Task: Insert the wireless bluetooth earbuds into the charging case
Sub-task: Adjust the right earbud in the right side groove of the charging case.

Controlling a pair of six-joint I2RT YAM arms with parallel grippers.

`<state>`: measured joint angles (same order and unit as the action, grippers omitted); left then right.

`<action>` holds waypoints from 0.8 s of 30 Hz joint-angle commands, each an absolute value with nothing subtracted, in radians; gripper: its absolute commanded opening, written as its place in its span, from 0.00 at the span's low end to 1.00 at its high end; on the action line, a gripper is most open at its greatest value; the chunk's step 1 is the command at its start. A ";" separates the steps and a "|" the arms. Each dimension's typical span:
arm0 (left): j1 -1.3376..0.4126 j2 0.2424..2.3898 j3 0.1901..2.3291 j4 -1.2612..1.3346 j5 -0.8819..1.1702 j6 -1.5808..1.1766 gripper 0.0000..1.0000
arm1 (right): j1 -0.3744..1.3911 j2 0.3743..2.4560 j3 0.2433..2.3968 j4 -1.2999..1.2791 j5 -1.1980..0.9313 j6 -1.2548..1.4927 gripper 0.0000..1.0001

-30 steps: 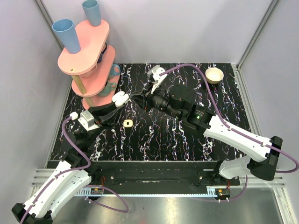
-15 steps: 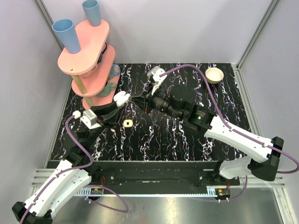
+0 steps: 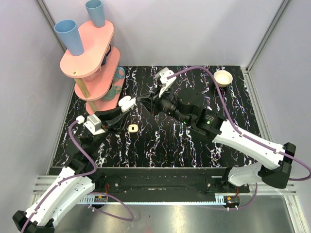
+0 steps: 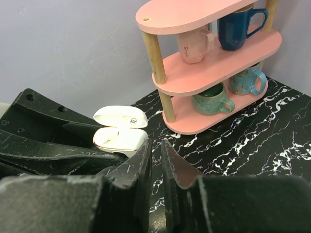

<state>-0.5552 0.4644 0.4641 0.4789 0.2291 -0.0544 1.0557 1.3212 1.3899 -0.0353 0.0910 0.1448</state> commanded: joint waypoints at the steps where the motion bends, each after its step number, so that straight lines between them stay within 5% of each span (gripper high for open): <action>1: -0.552 0.457 0.469 0.520 0.241 -0.048 0.00 | 1.063 1.333 1.451 -0.035 0.108 0.138 0.20; 24: -0.552 0.462 0.463 0.535 0.250 -0.051 0.00 | 1.063 1.361 1.463 -0.031 0.060 0.183 0.20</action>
